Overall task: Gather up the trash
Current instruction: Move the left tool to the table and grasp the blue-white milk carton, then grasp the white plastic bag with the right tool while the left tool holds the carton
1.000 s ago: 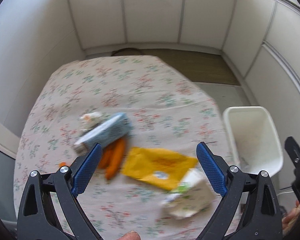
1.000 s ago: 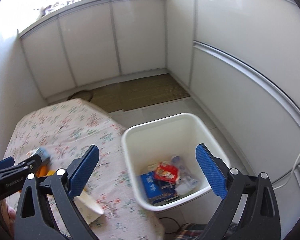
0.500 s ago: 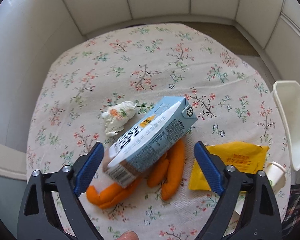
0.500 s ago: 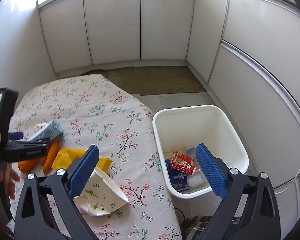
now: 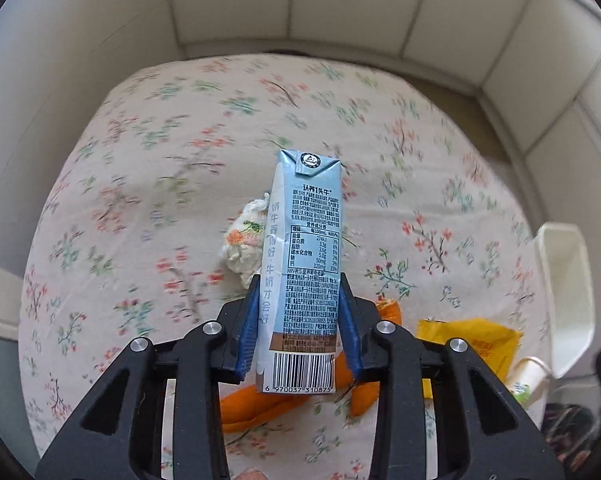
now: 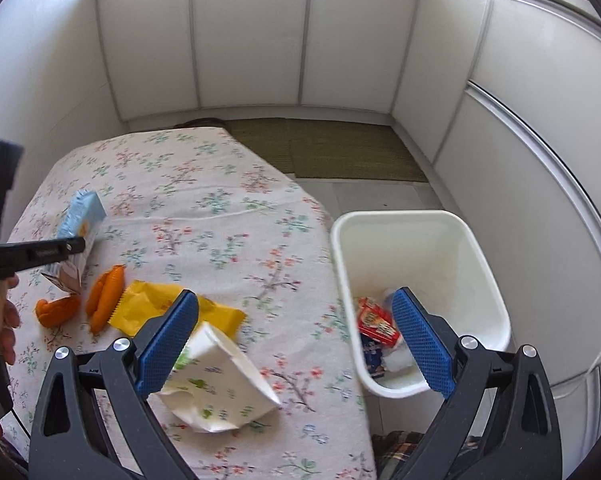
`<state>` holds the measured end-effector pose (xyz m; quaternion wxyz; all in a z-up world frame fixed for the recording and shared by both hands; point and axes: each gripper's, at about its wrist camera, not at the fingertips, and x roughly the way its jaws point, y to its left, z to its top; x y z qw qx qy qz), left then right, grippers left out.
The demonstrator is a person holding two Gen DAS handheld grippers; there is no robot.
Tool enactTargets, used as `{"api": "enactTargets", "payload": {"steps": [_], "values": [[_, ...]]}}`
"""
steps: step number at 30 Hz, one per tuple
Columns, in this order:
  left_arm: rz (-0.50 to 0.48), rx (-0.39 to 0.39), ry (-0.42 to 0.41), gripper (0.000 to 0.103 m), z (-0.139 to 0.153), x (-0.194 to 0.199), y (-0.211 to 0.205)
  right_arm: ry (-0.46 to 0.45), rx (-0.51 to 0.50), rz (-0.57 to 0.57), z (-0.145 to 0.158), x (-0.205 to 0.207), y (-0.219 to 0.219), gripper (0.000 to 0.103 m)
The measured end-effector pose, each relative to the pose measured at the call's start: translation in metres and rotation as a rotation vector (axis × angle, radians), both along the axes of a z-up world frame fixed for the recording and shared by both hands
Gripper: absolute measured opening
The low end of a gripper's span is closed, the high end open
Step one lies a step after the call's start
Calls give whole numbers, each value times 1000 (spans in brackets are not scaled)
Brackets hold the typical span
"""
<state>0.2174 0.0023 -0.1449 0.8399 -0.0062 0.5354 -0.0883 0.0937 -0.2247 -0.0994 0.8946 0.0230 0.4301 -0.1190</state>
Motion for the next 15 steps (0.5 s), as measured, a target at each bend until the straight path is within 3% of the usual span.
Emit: {"api": "enactTargets", "payload": {"steps": [6, 11, 15], "values": [[100, -133, -105, 33, 47, -26, 57, 9, 2, 118, 4, 41, 55, 94], [193, -101, -228, 33, 73, -48, 100, 44, 40, 239, -5, 80, 116, 94], [257, -107, -278, 33, 72, -60, 130, 114, 127, 277, -24, 113, 150, 94]]}}
